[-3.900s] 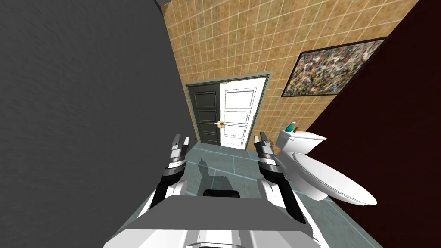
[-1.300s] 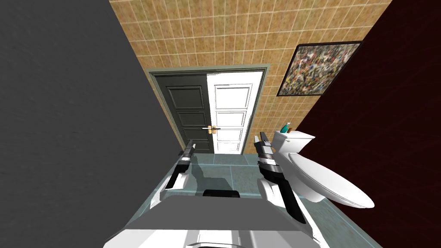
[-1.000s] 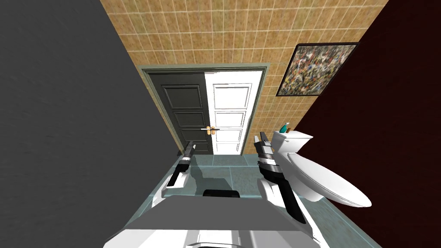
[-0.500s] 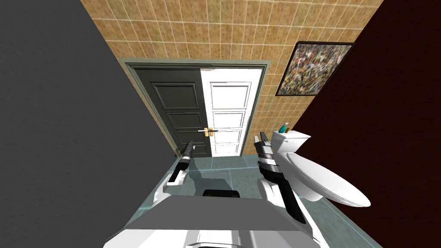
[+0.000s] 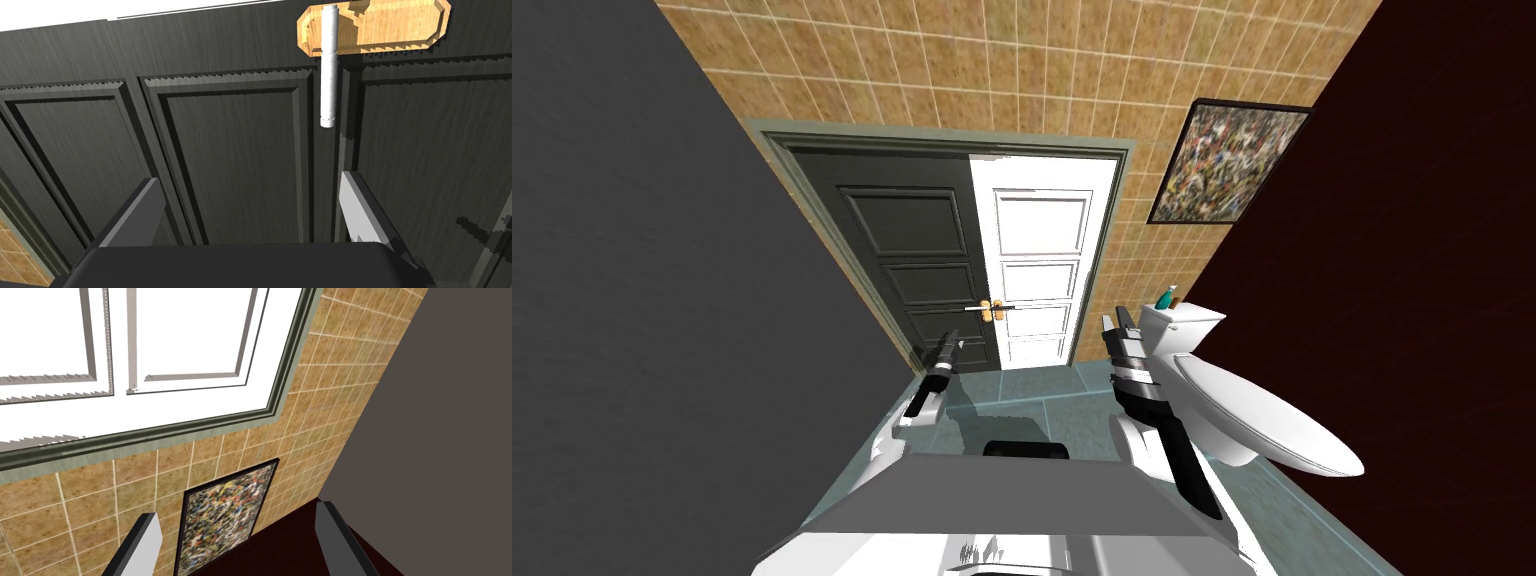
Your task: Pull the door open
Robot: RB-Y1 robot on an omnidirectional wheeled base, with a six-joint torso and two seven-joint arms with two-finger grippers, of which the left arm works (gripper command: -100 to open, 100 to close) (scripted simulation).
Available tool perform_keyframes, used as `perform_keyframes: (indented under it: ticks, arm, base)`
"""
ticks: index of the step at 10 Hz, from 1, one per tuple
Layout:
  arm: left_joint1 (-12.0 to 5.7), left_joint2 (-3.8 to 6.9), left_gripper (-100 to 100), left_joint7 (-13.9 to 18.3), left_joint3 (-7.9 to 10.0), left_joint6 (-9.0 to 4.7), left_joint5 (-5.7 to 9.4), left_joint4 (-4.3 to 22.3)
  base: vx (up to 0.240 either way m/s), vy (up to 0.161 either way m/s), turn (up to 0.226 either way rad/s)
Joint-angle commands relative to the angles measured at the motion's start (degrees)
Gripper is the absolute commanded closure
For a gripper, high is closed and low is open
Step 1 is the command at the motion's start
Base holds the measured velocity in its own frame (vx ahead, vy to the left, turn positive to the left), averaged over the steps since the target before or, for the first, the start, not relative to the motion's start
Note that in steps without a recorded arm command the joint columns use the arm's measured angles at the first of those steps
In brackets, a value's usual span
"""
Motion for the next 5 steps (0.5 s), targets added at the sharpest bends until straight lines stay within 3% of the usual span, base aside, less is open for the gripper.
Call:
perform_keyframes:
  ticks: [1,5]
  arm:
    - [-0.82,0.5,-100,0.6,0.28,0.76,0.33,1.6]
    - [-3.63,2.12,-100,2.1,1.02,1.87,1.24,7.2]
  base:
    - [0.15,0.024,-0.08]
    - [0.135,0.034,-0.068]
